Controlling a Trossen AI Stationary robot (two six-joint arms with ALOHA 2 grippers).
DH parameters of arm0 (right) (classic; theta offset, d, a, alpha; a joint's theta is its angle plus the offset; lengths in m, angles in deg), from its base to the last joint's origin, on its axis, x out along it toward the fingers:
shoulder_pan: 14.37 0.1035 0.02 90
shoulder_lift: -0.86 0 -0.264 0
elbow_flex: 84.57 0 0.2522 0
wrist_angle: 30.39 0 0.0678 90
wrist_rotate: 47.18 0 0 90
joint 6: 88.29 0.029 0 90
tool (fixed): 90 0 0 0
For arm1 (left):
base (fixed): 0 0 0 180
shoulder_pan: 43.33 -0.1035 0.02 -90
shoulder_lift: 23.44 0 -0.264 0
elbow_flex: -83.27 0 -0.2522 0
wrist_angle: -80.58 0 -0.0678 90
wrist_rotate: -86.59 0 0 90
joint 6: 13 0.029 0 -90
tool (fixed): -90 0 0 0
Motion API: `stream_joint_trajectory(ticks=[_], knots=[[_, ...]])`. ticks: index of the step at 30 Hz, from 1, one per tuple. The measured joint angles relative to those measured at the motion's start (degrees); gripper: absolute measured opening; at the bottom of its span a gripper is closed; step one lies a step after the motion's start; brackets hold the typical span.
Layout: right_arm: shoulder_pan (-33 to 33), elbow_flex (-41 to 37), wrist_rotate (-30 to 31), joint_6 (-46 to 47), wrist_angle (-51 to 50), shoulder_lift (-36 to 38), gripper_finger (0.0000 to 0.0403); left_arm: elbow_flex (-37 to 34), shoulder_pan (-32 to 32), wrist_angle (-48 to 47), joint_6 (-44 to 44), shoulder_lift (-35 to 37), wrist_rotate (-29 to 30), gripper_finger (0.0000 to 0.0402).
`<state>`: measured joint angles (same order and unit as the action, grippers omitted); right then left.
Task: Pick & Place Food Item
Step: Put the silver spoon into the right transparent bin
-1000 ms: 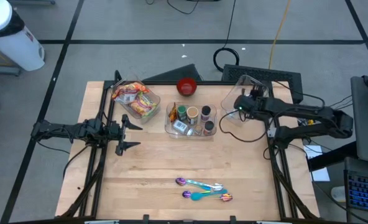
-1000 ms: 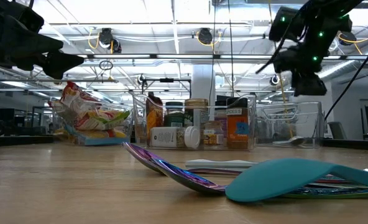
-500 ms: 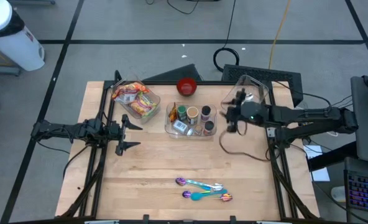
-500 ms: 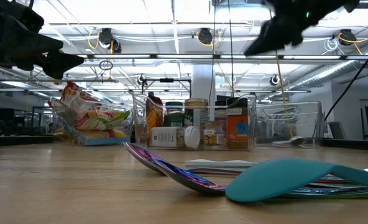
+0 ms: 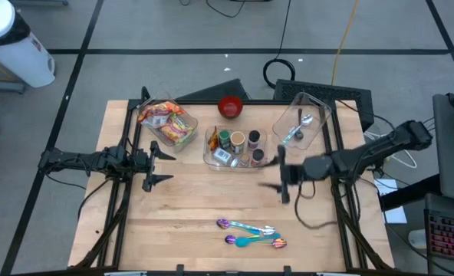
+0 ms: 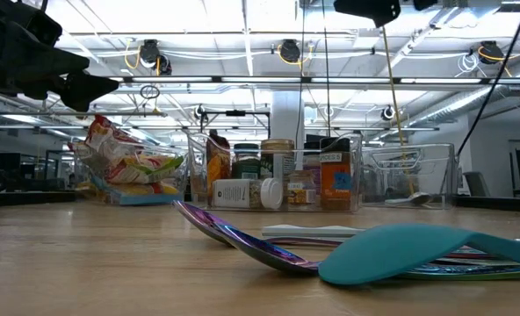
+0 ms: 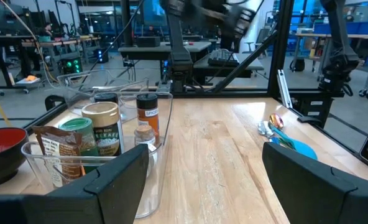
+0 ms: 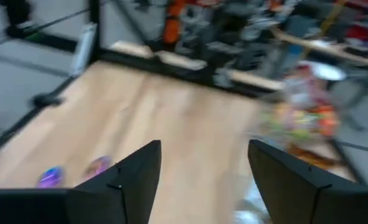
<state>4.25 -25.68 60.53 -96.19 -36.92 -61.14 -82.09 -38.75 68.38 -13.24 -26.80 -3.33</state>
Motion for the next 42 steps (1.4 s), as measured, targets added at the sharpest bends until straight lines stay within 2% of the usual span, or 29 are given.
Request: stream_joint_trajectory(ticks=[4,7,15,20,25,42], knots=[[6.0,0.1,-0.1,2.4,1.4,-5.6,0.0240,0.0,0.0,0.0,0.0,0.0,0.0,0.0324],[9.3,2.4,0.0,6.1,-1.1,-9.7,0.0240,0.0,0.0,0.0,0.0,0.0,0.0,0.0324],[14.2,20.2,-0.1,16.9,-22.3,-22.5,0.0240,0.0,0.0,0.0,0.0,0.0,0.0,0.0324],[14.1,28.7,-3.8,22.5,-32.6,-31.6,0.0232,0.0,0.0,0.0,0.0,0.0,0.0,0.0324],[13.1,29.6,-9.0,24.8,-30.1,-37.4,0.0223,0.0,0.0,0.0,0.0,0.0,0.0,0.0324],[12.5,29.6,-7.3,22.2,-28.4,-50.1,0.0221,0.0,0.0,0.0,0.0,0.0,0.0,0.0324]])
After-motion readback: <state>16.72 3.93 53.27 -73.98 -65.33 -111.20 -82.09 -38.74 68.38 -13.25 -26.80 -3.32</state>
